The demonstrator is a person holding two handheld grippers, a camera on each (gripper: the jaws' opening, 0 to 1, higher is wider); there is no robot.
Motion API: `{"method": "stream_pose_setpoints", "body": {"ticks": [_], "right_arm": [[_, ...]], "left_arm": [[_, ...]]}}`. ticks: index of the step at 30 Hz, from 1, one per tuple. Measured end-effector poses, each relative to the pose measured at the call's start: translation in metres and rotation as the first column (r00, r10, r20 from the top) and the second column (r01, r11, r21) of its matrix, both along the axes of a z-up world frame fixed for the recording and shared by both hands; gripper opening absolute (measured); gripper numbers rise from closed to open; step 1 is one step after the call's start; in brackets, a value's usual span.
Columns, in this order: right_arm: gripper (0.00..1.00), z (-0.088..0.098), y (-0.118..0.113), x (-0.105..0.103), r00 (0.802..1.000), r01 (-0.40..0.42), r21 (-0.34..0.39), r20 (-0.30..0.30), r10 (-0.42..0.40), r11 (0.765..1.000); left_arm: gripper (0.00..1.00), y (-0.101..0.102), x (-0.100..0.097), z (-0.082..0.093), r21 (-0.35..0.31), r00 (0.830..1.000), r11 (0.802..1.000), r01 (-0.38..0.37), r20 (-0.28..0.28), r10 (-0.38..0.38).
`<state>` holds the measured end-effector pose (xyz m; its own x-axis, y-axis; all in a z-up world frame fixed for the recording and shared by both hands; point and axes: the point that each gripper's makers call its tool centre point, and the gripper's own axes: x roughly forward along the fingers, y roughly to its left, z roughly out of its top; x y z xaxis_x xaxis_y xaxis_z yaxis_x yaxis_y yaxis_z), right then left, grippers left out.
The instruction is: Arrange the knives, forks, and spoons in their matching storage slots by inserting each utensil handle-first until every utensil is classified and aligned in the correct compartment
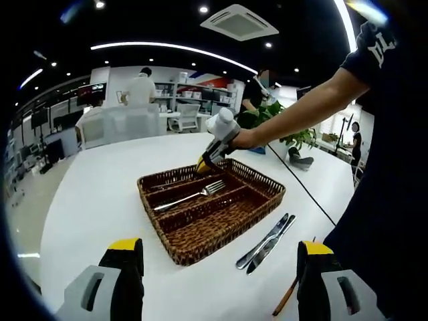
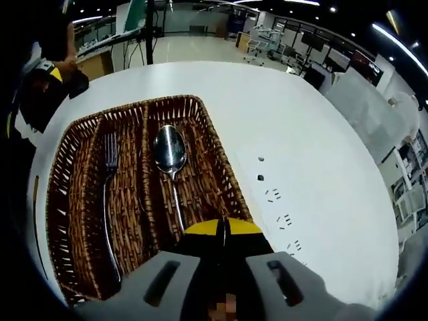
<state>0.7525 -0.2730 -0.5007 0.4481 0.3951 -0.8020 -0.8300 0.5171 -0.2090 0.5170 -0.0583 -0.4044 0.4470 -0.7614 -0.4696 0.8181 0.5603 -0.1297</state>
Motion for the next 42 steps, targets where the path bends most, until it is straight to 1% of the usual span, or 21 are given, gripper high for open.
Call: {"method": "stream_pose_setpoints", "body": {"ticks": [1,6,7,9,10,13,15,19,20,21,23,25,27,29,31,35,37,38,39,40,42], "right_arm": [[0.02,-0.002,-0.002,0.001,1.000,-0.007,-0.023,0.008,0.007,1.000],[0.05,-0.006,-0.002,0.002,0.999,-0.030,-0.088,0.037,0.034,0.996],[0.05,-0.004,-0.002,0.001,0.998,-0.034,-0.099,0.053,0.039,0.995],[0.04,0.000,-0.002,0.002,0.996,-0.020,-0.093,0.085,0.028,0.995],[0.03,0.003,-0.004,0.006,0.992,-0.015,-0.114,0.122,0.029,0.993],[0.00,0.009,-0.006,0.006,0.989,-0.004,-0.129,0.146,0.023,0.992],[0.00,0.012,-0.004,0.005,0.990,0.006,-0.103,0.142,0.009,0.995],[0.00,0.026,-0.004,-0.001,0.983,0.035,-0.066,0.180,-0.023,0.997],[0.00,0.031,-0.004,-0.004,0.981,0.046,-0.051,0.189,-0.036,0.998],[0.01,0.037,-0.003,-0.007,0.977,0.071,-0.018,0.205,-0.065,0.997],[0.04,0.042,-0.002,-0.014,0.975,0.079,0.001,0.207,-0.078,0.997],[0.06,0.049,-0.003,-0.022,0.969,0.112,0.039,0.217,-0.118,0.993],[0.12,0.056,-0.006,-0.031,0.961,0.143,0.075,0.229,-0.157,0.987],[0.17,0.058,-0.011,-0.039,0.956,0.151,0.067,0.244,-0.163,0.986],[0.20,0.062,-0.015,-0.052,0.950,0.181,0.108,0.238,-0.203,0.977],[0.28,0.068,-0.022,-0.074,0.941,0.216,0.142,0.235,-0.245,0.966],[0.34,0.074,-0.024,-0.083,0.933,0.232,0.166,0.240,-0.268,0.958],[0.36,0.079,-0.025,-0.090,0.927,0.250,0.198,0.236,-0.293,0.948],[0.38,0.083,-0.025,-0.098,0.925,0.253,0.210,0.235,-0.300,0.944],[0.40,0.084,-0.026,-0.100,0.922,0.258,0.214,0.236,-0.307,0.942],[0.45,0.092,-0.029,-0.117,0.912,0.276,0.239,0.241,-0.332,0.931]], "left_arm": [[1.00,0.000,0.001,0.000,0.002,1.000,1.000,0.000,0.001,0.000],[1.00,0.000,0.004,0.001,0.001,1.000,1.000,-0.007,0.008,0.007],[1.00,0.000,0.004,0.001,0.001,1.000,1.000,-0.008,0.008,0.008],[1.00,0.000,0.005,0.001,0.002,1.000,1.000,-0.009,0.008,0.009],[1.00,0.000,0.005,0.001,0.007,1.000,1.000,-0.009,0.010,0.009],[1.00,-0.001,0.005,0.001,0.014,1.000,1.000,-0.003,0.015,0.003],[1.00,-0.002,0.004,0.002,0.014,1.000,1.000,0.001,0.019,-0.001],[1.00,-0.004,0.001,0.003,0.016,1.000,1.000,0.001,0.026,-0.001],[1.00,-0.004,0.000,0.003,0.017,1.000,1.000,0.000,0.027,-0.001],[1.00,-0.004,-0.001,0.004,0.017,1.000,1.000,0.000,0.028,-0.001],[1.00,-0.005,-0.003,0.004,0.014,1.000,1.000,0.001,0.027,-0.001],[1.00,-0.006,-0.005,0.006,0.011,1.000,1.000,0.004,0.030,-0.004],[1.00,-0.008,-0.006,0.007,0.008,1.000,1.000,0.005,0.030,-0.005],[1.00,-0.010,-0.008,0.007,0.010,1.000,1.000,0.007,0.026,-0.007],[1.00,-0.013,-0.012,0.008,0.010,1.000,1.000,0.014,0.019,-0.014],[1.00,-0.020,-0.018,0.013,-0.016,0.999,1.000,0.025,0.023,-0.024],[1.00,-0.022,-0.020,0.013,-0.021,1.000,1.000,0.021,0.020,-0.021],[1.00,-0.023,-0.020,0.013,-0.022,1.000,1.000,0.020,0.020,-0.020],[1.00,-0.024,-0.021,0.013,-0.020,1.000,1.000,0.018,0.023,-0.018],[1.00,-0.025,-0.022,0.012,-0.015,1.000,1.000,0.017,0.021,-0.017],[1.00,-0.026,-0.025,0.008,-0.002,1.000,1.000,0.022,0.014,-0.022]]}}
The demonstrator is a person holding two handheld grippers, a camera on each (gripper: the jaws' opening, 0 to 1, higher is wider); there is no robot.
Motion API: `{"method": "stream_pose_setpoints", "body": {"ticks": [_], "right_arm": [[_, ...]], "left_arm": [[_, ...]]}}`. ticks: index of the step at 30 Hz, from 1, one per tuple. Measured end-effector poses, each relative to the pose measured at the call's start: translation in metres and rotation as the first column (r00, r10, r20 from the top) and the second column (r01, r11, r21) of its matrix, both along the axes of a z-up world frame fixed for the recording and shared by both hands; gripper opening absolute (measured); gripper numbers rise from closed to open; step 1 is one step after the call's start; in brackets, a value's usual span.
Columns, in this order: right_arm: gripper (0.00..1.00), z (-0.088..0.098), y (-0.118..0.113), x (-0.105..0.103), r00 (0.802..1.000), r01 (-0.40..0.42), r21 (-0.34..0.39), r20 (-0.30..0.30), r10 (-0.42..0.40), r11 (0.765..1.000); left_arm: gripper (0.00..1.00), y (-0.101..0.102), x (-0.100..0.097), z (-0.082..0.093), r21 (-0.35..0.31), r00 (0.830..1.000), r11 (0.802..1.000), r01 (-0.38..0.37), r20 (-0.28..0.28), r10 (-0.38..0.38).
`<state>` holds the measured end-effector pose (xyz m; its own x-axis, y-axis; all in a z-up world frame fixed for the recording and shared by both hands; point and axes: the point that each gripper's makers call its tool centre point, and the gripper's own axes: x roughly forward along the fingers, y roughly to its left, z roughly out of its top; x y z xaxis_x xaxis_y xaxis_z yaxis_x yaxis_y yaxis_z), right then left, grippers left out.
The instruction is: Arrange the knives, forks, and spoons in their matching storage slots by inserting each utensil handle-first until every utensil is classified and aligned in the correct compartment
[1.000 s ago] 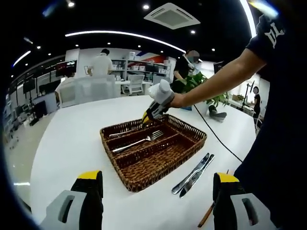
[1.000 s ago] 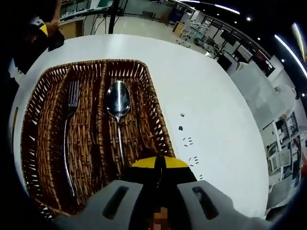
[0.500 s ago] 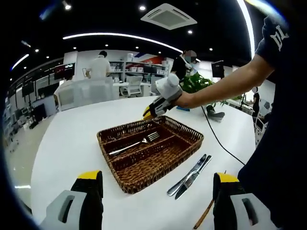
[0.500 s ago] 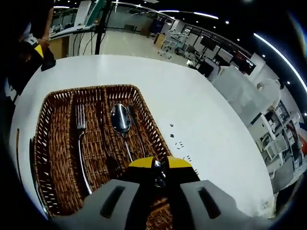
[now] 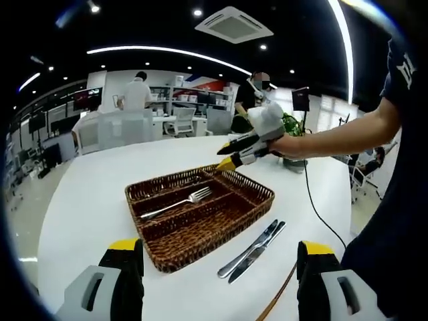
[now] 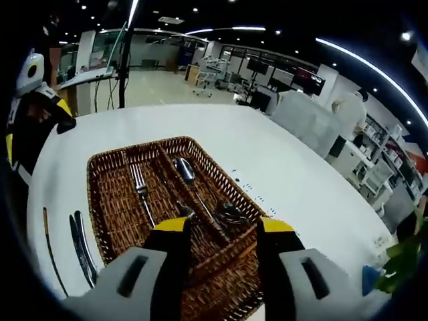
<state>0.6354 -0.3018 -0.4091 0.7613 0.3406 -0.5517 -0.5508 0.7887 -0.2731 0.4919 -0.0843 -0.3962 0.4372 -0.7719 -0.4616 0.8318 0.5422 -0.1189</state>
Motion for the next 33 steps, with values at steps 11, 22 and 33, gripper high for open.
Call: {"method": "stream_pose_setpoints", "body": {"ticks": [11,22,33], "right_arm": [[0.73,0.010,-0.014,-0.081,0.992,0.124,0.121,-0.024,-0.122,0.985],[0.88,0.010,-0.014,-0.140,0.982,0.189,0.168,-0.054,-0.183,0.967],[0.95,0.003,-0.021,-0.188,0.967,0.253,0.175,-0.090,-0.240,0.952]], "left_arm": [[1.00,-0.003,-0.010,-0.008,0.027,1.000,1.000,0.000,-0.017,0.000],[1.00,-0.004,-0.015,-0.008,0.037,1.000,0.999,0.011,-0.007,-0.011],[1.00,-0.009,-0.022,-0.006,0.032,1.000,0.999,0.020,0.006,-0.020]]}}
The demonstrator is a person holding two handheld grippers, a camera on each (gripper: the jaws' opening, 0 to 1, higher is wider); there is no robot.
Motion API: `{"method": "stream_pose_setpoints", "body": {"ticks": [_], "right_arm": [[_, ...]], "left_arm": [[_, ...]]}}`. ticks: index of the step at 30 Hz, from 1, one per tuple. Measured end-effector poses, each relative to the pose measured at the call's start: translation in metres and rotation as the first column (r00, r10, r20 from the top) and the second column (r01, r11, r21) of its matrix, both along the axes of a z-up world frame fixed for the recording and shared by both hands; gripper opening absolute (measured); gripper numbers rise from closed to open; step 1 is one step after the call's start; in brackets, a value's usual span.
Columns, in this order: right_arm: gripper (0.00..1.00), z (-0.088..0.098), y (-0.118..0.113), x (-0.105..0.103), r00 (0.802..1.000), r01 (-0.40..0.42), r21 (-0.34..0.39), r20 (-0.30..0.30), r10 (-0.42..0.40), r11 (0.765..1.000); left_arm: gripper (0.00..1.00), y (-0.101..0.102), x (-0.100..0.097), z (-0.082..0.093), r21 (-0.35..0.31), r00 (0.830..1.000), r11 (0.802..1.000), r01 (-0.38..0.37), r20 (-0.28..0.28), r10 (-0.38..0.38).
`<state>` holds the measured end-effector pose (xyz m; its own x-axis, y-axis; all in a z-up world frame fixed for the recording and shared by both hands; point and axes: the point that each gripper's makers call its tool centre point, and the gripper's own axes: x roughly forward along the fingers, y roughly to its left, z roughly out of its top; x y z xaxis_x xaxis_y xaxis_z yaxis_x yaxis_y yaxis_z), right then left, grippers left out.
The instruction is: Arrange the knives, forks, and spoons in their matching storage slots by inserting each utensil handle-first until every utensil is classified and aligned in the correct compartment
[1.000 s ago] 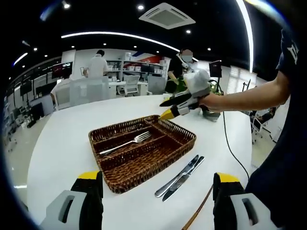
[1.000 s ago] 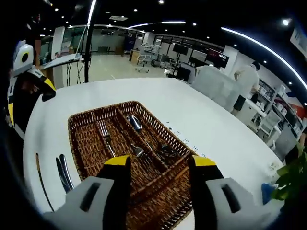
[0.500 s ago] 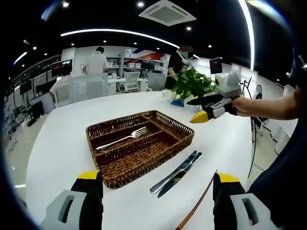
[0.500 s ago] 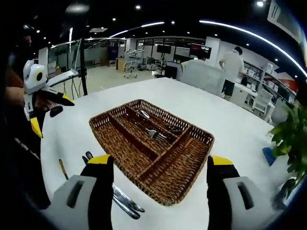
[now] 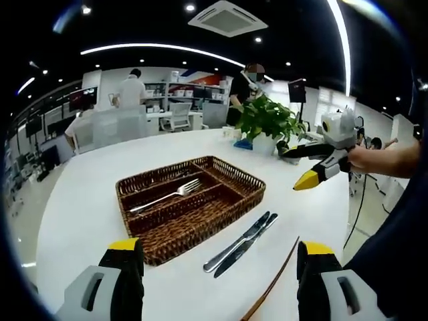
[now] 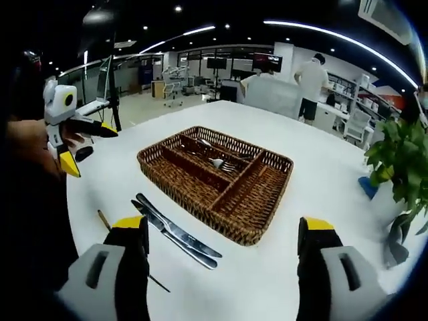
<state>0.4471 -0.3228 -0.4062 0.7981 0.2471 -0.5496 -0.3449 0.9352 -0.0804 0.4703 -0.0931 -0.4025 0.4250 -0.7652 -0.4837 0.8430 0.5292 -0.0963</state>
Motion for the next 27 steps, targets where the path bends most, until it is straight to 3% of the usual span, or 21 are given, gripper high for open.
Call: {"method": "stream_pose_setpoints", "body": {"ticks": [17,22,27], "right_arm": [[0.95,0.003,-0.004,-0.012,1.000,0.001,-0.018,-0.005,-0.001,1.000],[0.94,0.002,-0.004,-0.014,1.000,0.000,-0.019,-0.007,0.000,1.000],[0.93,-0.001,-0.005,-0.021,1.000,-0.004,-0.034,-0.019,0.003,0.999]], "left_arm": [[0.99,0.000,-0.008,-0.003,0.008,1.000,1.000,0.015,0.006,-0.015],[0.90,-0.008,-0.017,-0.010,0.033,0.998,0.997,0.067,-0.011,-0.067],[0.75,-0.025,-0.032,-0.020,0.068,0.983,0.981,0.181,-0.051,-0.178]]}}
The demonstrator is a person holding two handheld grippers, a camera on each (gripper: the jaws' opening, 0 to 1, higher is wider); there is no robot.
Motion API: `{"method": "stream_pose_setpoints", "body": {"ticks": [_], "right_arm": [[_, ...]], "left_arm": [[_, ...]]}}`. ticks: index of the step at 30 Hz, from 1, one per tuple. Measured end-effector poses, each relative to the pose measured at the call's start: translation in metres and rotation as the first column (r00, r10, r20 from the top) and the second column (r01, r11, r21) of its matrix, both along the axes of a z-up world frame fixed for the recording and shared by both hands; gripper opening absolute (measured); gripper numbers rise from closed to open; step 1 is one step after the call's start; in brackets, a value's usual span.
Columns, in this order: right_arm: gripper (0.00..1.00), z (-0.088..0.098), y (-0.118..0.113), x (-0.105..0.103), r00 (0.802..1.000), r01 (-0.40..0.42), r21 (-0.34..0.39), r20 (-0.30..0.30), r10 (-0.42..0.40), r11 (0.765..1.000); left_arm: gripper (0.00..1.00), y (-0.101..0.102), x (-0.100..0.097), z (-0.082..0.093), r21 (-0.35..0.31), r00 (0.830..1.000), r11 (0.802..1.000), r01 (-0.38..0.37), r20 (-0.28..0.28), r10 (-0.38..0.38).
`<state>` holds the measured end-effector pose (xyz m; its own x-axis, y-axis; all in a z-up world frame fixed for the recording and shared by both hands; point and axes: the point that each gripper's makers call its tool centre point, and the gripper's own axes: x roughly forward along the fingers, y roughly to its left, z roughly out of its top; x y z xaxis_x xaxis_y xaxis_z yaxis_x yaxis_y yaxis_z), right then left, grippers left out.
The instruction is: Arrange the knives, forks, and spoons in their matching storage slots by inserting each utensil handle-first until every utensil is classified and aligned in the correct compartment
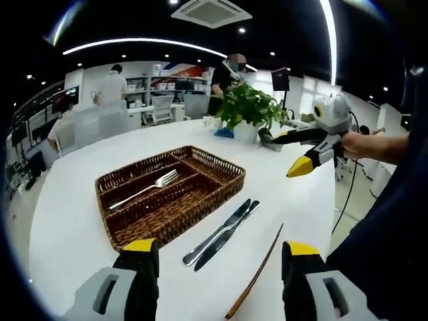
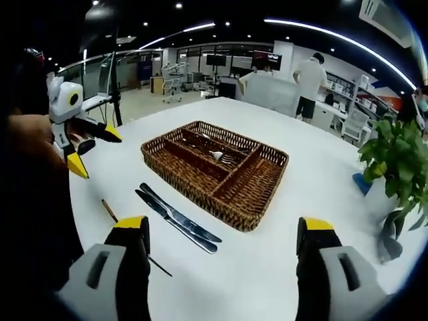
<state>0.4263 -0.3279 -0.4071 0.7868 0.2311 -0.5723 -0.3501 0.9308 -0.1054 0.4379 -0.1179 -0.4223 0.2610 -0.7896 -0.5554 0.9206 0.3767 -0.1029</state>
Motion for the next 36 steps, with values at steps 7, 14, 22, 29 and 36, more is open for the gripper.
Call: {"method": "stream_pose_setpoints", "body": {"ticks": [7,14,22,29,36], "right_arm": [[0.91,-0.002,0.001,-0.009,1.000,0.002,-0.003,-0.009,-0.002,1.000],[0.89,-0.005,0.001,-0.017,1.000,0.012,-0.002,-0.017,-0.012,1.000],[0.87,-0.005,-0.003,-0.023,0.999,0.034,-0.002,-0.017,-0.034,0.999],[0.86,-0.006,-0.009,-0.027,0.998,0.057,-0.005,-0.018,-0.057,0.998],[0.85,-0.005,-0.011,-0.029,0.998,0.066,-0.005,-0.016,-0.066,0.998]], "left_arm": [[0.57,-0.023,-0.009,-0.037,0.115,0.985,0.979,0.170,-0.053,-0.164],[0.53,-0.024,-0.007,-0.076,0.240,0.965,0.938,0.251,-0.135,-0.224],[0.51,-0.018,-0.002,-0.097,0.333,0.954,0.899,0.286,-0.186,-0.234],[0.53,-0.017,0.000,-0.106,0.362,0.945,0.880,0.309,-0.224,-0.240],[0.52,-0.024,0.008,-0.106,0.352,0.944,0.882,0.312,-0.223,-0.245]]}}
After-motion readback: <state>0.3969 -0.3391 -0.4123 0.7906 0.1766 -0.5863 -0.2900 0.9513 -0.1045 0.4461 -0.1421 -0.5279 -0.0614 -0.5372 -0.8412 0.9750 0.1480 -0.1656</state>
